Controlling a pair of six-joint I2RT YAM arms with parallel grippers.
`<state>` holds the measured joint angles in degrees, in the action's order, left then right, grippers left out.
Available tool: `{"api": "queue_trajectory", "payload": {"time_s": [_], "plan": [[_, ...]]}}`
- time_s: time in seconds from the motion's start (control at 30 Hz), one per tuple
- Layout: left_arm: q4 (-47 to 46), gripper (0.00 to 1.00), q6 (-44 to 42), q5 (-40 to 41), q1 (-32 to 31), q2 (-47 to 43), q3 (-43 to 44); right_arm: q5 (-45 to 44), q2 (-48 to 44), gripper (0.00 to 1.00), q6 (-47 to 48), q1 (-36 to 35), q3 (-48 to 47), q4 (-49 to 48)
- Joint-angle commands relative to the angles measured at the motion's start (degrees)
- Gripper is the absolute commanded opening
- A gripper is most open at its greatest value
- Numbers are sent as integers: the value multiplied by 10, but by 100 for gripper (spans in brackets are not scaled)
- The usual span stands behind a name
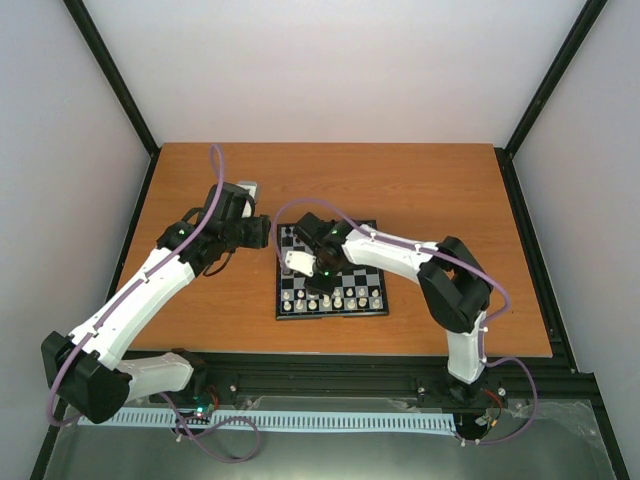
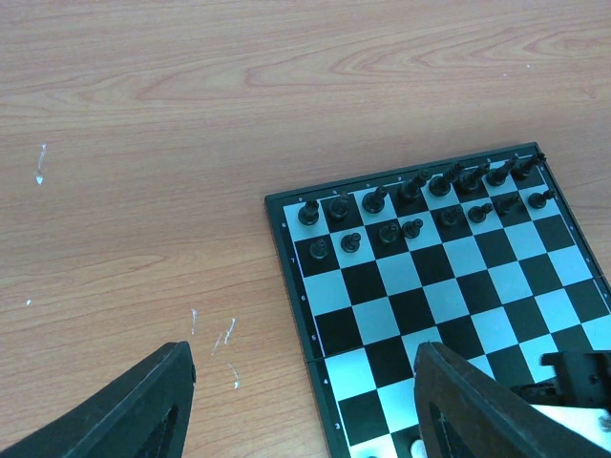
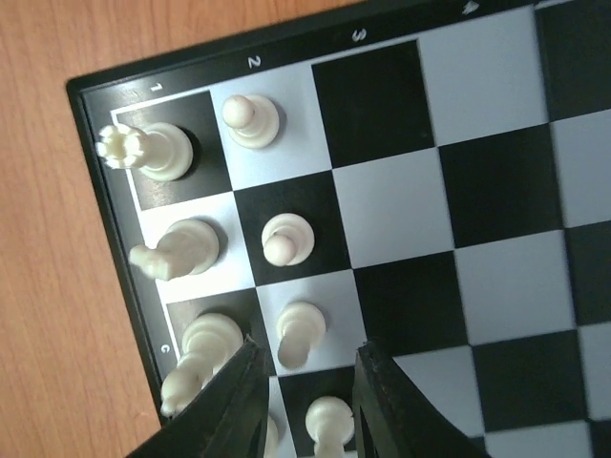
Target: Set up the chess pieces on the board
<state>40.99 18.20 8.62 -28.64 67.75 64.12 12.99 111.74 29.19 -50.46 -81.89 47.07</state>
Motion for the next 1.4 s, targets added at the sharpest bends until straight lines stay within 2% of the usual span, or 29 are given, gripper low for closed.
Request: {"api": "queue_trajectory", "payload": {"time_s": [0.0, 0.23, 0.4, 0.6, 0.63, 0.73, 0.77, 0.8, 0.83, 0.87, 0.9, 0.93, 1.03, 1.1, 1.2, 1.37], "plan": [[-10, 66, -3, 3, 4, -2, 5, 10, -58, 29, -4, 15, -12, 9], [-11, 66, -12, 14, 4, -1, 6, 15, -139, 35, -5, 85, 6, 5], [-13, 67, -19, 23, 4, -9, 4, 42, -232, 38, -23, 178, 50, -18], [-18, 68, -25, -4, 4, -3, 7, 46, -353, 40, -69, 285, 111, -69], [-18, 68, -26, -7, 4, -5, 7, 39, -373, 43, -79, 301, 127, -86], [-18, 70, -35, -15, 4, -18, 3, 12, -442, 62, -127, 358, 179, -143], [-16, 71, -38, -20, 4, -24, 0, 15, -465, 71, -143, 382, 192, -156], [-13, 72, -40, -25, 4, -28, -4, 13, -487, 91, -162, 402, 204, -170], [-11, 73, -41, -30, 4, -35, -10, 6, -511, 99, -182, 417, 220, -187], [-14, 81, -42, -34, 4, -41, -19, -9, -532, 100, -199, 425, 236, -202], [-21, 96, -44, -39, 4, -49, -28, -26, -554, 100, -213, 429, 256, -219], [-30, 99, -45, -42, 4, -58, -41, -42, -574, 100, -225, 430, 276, -233], [-65, 100, -56, -31, 4, -79, -65, -82, -618, 100, -272, 431, 336, -269], [-56, 100, -64, 4, 4, -79, -53, -93, -631, 100, -292, 431, 360, -279], [-52, 100, -67, 48, 5, -89, -53, -89, -628, 100, -306, 431, 339, -258], [-67, 100, -70, 51, 4, -119, -66, -61, -649, 100, -289, 431, 358, -285]]}}
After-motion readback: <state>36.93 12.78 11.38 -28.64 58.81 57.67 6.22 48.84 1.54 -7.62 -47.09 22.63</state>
